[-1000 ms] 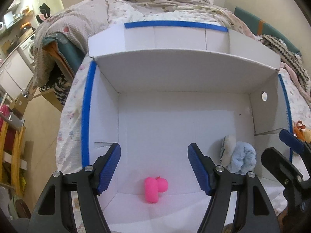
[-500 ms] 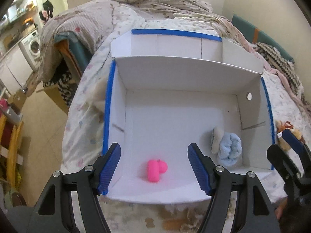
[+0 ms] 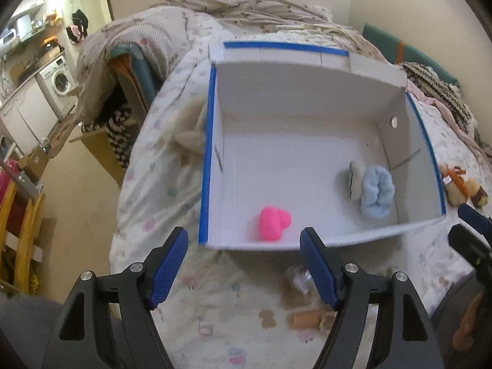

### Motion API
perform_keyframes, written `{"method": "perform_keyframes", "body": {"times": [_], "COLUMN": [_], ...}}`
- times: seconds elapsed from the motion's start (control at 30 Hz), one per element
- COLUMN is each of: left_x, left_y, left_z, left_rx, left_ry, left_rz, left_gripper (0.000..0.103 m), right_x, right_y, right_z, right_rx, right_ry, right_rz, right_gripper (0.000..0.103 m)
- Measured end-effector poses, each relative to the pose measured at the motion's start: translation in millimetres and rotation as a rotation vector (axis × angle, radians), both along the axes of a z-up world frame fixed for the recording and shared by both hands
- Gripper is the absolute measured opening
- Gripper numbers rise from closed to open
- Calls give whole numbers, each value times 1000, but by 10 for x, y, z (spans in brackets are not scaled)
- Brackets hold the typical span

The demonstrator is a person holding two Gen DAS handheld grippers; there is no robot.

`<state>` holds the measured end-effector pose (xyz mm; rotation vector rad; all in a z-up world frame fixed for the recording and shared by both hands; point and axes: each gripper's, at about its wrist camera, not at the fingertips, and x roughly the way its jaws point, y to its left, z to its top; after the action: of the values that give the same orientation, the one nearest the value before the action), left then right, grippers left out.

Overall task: Organize soft objects
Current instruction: 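Withdraw both tools from the box toward the remaining items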

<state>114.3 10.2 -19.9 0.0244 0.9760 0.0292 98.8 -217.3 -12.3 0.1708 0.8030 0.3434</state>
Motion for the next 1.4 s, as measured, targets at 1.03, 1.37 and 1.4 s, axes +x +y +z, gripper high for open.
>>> {"method": "perform_keyframes", "body": {"times": [1.03, 1.37, 1.4], "left_x": [249, 314, 311], "left_y": [-186, -438, -448], "left_z": [-897, -1097, -1092], "left_rx": [-209, -238, -236], "left_ry": [259, 283, 280], "left_rz": [-75, -160, -173], "left_gripper": [73, 29, 17], "right_x": [127, 185, 195], "right_y": [-147, -256, -263], "right_z": [-791, -899, -919], "right_rx": [43, 62, 69], "right_ry": [302, 352, 361], "right_rz": [-109, -144, -146], "right_gripper": [103, 103, 103]}}
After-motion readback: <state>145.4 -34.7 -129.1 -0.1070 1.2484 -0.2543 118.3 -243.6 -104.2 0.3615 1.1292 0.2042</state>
